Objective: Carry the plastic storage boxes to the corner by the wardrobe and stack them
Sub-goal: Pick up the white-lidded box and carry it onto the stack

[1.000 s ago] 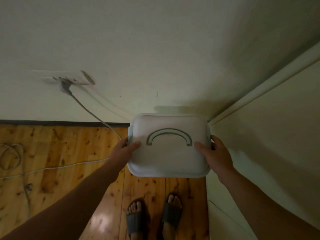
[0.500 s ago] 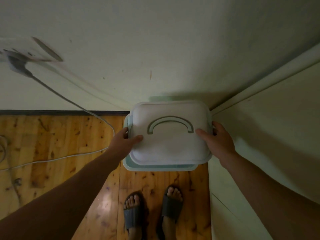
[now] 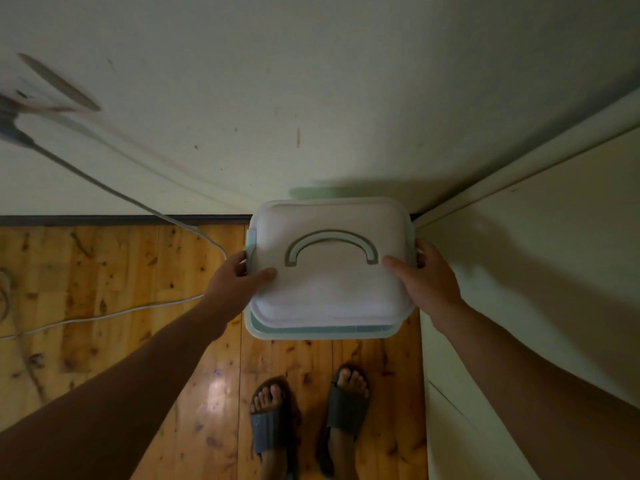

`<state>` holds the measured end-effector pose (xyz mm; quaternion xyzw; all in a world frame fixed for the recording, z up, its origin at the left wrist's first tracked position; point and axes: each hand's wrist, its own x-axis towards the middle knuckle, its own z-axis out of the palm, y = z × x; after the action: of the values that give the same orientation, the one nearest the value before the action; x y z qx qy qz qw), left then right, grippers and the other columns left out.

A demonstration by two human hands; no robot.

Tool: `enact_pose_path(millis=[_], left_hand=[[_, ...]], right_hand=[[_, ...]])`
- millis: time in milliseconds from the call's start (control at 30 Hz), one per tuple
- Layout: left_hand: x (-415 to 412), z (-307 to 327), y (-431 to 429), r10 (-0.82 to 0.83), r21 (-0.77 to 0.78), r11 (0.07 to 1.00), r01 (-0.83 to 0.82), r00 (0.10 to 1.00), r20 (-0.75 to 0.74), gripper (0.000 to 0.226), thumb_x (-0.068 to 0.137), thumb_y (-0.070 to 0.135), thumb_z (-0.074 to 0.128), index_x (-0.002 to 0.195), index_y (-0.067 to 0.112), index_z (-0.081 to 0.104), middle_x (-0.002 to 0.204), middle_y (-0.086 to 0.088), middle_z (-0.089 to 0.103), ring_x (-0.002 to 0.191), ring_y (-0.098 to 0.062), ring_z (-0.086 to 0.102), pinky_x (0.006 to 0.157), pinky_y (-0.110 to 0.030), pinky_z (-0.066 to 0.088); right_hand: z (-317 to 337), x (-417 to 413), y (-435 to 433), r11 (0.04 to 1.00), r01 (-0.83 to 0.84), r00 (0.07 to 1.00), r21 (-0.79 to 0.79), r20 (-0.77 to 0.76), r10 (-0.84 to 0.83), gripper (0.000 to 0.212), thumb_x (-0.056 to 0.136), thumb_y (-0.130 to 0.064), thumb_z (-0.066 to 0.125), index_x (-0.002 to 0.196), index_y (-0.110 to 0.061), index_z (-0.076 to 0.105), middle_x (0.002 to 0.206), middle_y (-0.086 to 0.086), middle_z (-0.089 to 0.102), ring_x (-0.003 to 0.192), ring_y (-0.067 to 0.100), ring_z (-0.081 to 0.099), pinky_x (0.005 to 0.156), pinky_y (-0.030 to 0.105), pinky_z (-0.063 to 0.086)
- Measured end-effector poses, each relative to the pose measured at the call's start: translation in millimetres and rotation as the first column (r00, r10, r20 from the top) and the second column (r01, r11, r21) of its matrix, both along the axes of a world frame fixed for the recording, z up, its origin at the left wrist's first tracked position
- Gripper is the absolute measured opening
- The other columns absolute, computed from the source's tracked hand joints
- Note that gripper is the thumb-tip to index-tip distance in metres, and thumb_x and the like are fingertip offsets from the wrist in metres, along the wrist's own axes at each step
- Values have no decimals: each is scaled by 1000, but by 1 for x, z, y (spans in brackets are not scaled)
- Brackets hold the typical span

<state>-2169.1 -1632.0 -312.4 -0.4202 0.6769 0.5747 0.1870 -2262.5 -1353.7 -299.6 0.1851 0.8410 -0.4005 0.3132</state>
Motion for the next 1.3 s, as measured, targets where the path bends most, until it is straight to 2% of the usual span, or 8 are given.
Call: enact_pose_path(millis=[400,667,767,933,1000,1100,1200,1300], left_hand=[[2,-5,0,-7,15,1000,7,1000,2,65,82,27,75,140,19,47,122,-3,64,105,-21,63,92,-41,53],[4,1,4,1,-21,1000,-2,1000,-31,68,85,30,71,144,20,40,122,8,56,94,-10,59,73,-23,50],[4,10,5,5,-72,997,-7,1000,-28,69,87,31,69,146,19,35,109,12,48,79,5,49,60,-13,40],[2,36,1,-37,-107,994,34,999,-31,63,89,35,65,144,19,39,103,13,46,75,11,43,57,-14,36],[0,50,-2,-79,-136,988,73,996,-45,60,89,37,64,142,18,41,114,8,50,79,5,47,65,-18,40],[-3,76,-6,-103,-170,981,91,993,-63,62,89,40,63,143,18,40,139,-5,49,102,-12,49,84,-33,41],[-5,96,-8,-112,-186,978,95,990,-81,65,89,40,63,145,16,39,144,-8,47,120,-21,49,90,-35,37],[-4,116,-9,-117,-184,978,97,988,-100,63,89,41,62,142,13,42,142,-9,50,124,-26,50,93,-37,40]], right_hand=[[2,5,0,1000,7,999,-9,46,-6,79,81,-49,67,148,-30,30,145,1,46,127,28,47,102,50,42],[9,9,-2,999,-38,999,37,22,37,82,81,-51,67,149,-29,27,147,2,42,128,28,46,101,45,43],[17,10,-1,997,-31,1000,66,-1,31,82,81,-52,66,150,-28,27,150,4,39,131,28,43,103,45,41],[40,11,-2,997,-31,999,75,-21,33,80,83,-51,64,149,-25,28,151,6,37,133,28,41,100,41,38],[52,11,-5,997,-24,999,73,-36,27,81,83,-52,64,150,-24,27,151,6,37,132,28,42,96,38,38],[75,11,-10,997,-36,997,69,-67,41,81,83,-52,64,149,-24,28,150,4,38,131,27,43,94,37,40],[94,10,-14,998,-41,996,46,-83,45,79,83,-52,65,148,-24,30,150,3,39,130,26,45,99,41,44],[112,13,-20,999,-41,993,23,-113,44,73,83,-49,66,144,-21,37,145,3,46,124,25,49,92,37,45]])
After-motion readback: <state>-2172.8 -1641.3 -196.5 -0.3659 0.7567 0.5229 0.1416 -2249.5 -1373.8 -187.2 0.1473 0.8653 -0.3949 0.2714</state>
